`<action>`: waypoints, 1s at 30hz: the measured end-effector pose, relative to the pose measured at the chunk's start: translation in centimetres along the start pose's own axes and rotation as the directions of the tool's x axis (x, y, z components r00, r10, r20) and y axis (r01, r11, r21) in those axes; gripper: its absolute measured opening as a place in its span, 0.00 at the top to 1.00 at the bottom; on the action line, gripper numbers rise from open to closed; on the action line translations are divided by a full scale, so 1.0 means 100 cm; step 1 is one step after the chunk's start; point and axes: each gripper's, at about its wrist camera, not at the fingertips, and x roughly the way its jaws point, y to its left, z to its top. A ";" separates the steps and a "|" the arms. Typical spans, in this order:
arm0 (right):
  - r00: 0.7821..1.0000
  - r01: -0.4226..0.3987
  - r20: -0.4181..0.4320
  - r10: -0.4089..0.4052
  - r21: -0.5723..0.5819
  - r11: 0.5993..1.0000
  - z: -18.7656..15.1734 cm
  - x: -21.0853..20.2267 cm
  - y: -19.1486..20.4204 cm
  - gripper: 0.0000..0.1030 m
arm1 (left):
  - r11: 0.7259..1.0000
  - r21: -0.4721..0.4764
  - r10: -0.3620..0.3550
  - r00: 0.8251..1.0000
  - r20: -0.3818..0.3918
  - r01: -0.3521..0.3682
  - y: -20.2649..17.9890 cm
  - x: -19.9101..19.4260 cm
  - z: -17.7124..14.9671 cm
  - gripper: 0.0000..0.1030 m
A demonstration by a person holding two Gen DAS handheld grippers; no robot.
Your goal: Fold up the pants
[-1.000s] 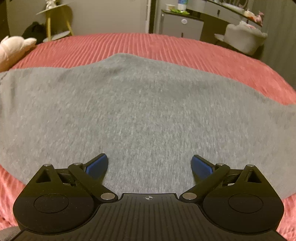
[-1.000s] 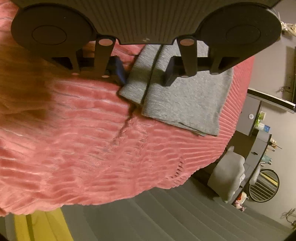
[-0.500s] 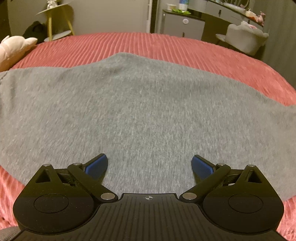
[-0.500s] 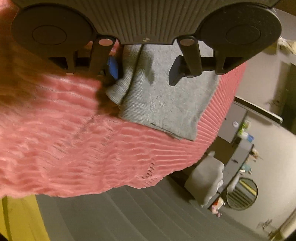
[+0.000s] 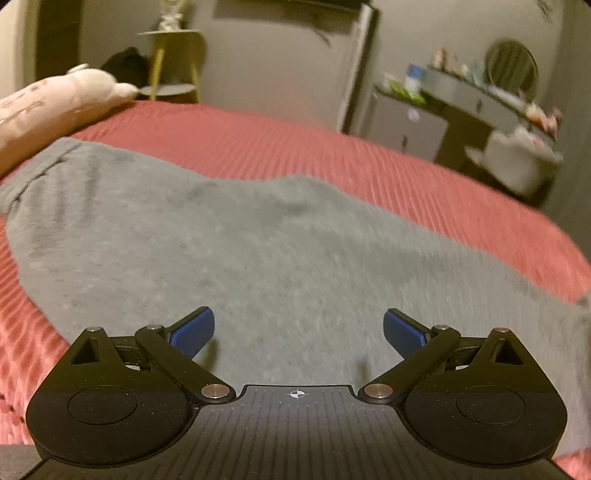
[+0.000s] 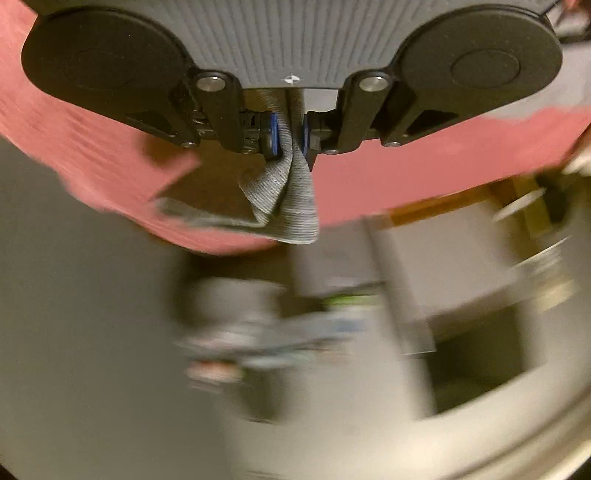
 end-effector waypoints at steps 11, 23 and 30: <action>0.811 -0.406 -0.504 0.298 -0.117 0.906 -0.126 0.058 0.135 0.57 | 0.992 -0.089 -0.089 0.995 -0.042 0.085 0.014 0.013 0.002 0.01; 0.896 0.063 -0.444 -0.037 0.046 0.997 -0.106 0.038 0.023 0.34 | 0.951 0.059 -0.294 0.947 -0.130 0.304 -0.016 0.028 -0.008 0.01; 0.926 0.163 -0.357 -0.119 0.095 0.982 -0.104 0.022 0.007 0.24 | 0.919 -0.028 -0.389 0.889 -0.242 0.394 -0.035 0.050 -0.002 0.04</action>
